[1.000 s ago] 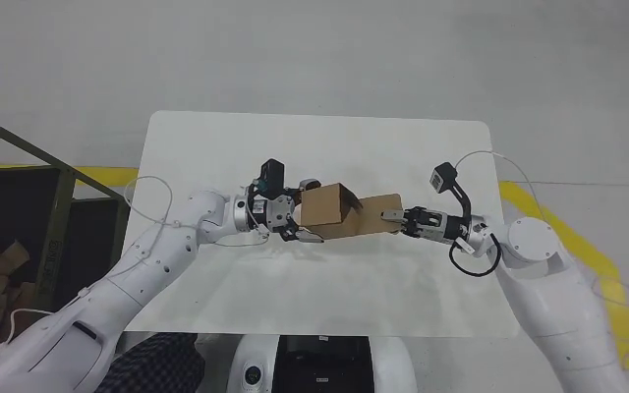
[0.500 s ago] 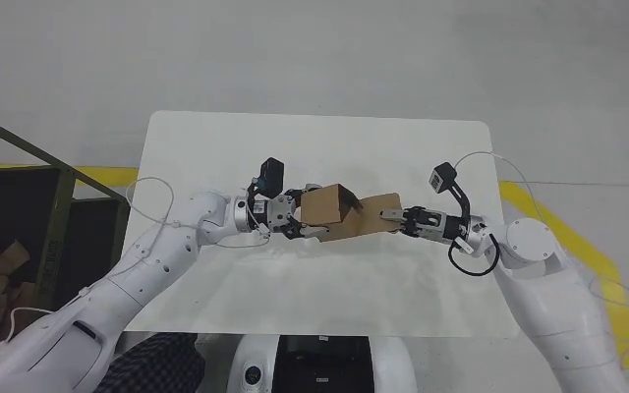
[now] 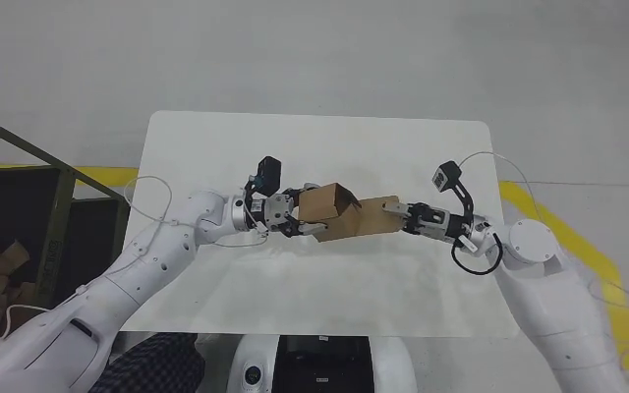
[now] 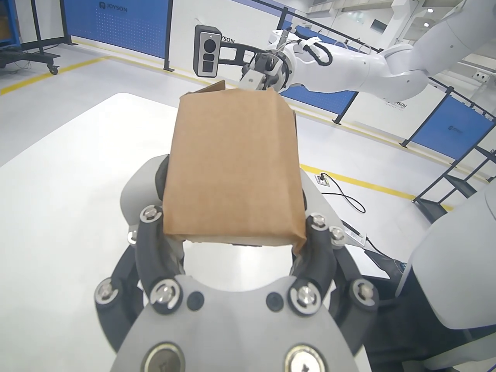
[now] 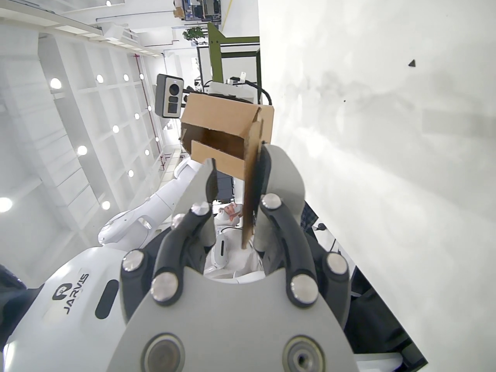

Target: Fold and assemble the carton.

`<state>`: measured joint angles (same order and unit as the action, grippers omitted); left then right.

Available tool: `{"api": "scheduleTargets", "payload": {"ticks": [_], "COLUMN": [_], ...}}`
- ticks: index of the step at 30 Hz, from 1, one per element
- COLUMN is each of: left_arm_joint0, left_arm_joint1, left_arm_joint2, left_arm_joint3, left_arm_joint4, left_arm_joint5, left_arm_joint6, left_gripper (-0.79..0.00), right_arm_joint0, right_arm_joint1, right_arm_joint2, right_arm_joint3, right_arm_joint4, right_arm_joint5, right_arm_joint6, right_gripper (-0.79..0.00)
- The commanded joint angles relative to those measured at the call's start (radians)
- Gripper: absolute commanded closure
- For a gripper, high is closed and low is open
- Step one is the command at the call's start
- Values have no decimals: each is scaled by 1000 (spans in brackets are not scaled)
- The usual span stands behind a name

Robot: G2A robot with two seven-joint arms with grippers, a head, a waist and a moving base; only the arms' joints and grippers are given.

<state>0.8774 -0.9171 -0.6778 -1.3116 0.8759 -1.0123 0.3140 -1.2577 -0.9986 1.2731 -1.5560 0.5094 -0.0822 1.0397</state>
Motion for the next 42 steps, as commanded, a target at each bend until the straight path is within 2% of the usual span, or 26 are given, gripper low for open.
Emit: {"api": "scheduleTargets", "payload": {"ticks": [1, 2, 4, 5, 6, 7, 9, 11, 12, 15, 19, 23, 29, 42], "left_arm_joint0": [0, 0, 0, 1, 1, 1, 1, 1, 1, 2, 4, 3, -12, -35], "left_arm_joint1": [1, 2, 2, 2, 3, 3, 3, 3, 3, 3, 2, 0, -7, -30], "left_arm_joint2": [0, 1, 1, 2, 1, 1, 1, 0, -1, -4, -6, -1, 20, 33], "left_arm_joint3": [0, 0, 0, 1, 1, 1, 2, 6, 8, 12, 11, 8, 20, 20], "left_arm_joint4": [1, 3, 5, 6, 8, 10, 15, 19, 21, 26, 33, 43, 65, 89], "left_arm_joint5": [0, 0, 0, 0, 0, 0, 0, 0, 0, 0, 0, 0, 0, 0], "left_arm_joint6": [6, 9, 18, 22, 25, 30, 38, 44, 47, 56, 71, 74, 21, -63], "left_gripper": [-413, -413, -422, -425, -431, -437, -446, -459, -462, -477, -468, -465, -480, -480], "right_arm_joint0": [-6, -10, -16, -18, -22, -26, -34, -43, -50, -67, -67, -50, -27, -5], "right_arm_joint1": [-1, -1, -2, -3, -4, -5, -8, -9, -9, -7, -8, -15, -18, -19], "right_arm_joint2": [6, 9, 11, 11, 11, 12, 15, 23, 29, 40, 20, -2, -14, -40], "right_arm_joint3": [9, 17, 37, 45, 56, 67, 86, 104, 113, 130, 127, 120, 87, 11], "right_arm_joint4": [34, 56, 78, 89, 99, 106, 133, 152, 159, 135, 116, 121, 100, 22], "right_arm_joint5": [-13, -22, -26, -29, -33, -36, -46, -55, -54, -22, 31, 19, 1, 46], "right_arm_joint6": [9, 18, 20, 18, 13, 4, -13, -31, -44, -90, -80, -63, -46, -36], "right_gripper": [-757, -702, -542, -391, -357, -277, -185, -120, -12, 0, 0, 0, 0, 0]}}
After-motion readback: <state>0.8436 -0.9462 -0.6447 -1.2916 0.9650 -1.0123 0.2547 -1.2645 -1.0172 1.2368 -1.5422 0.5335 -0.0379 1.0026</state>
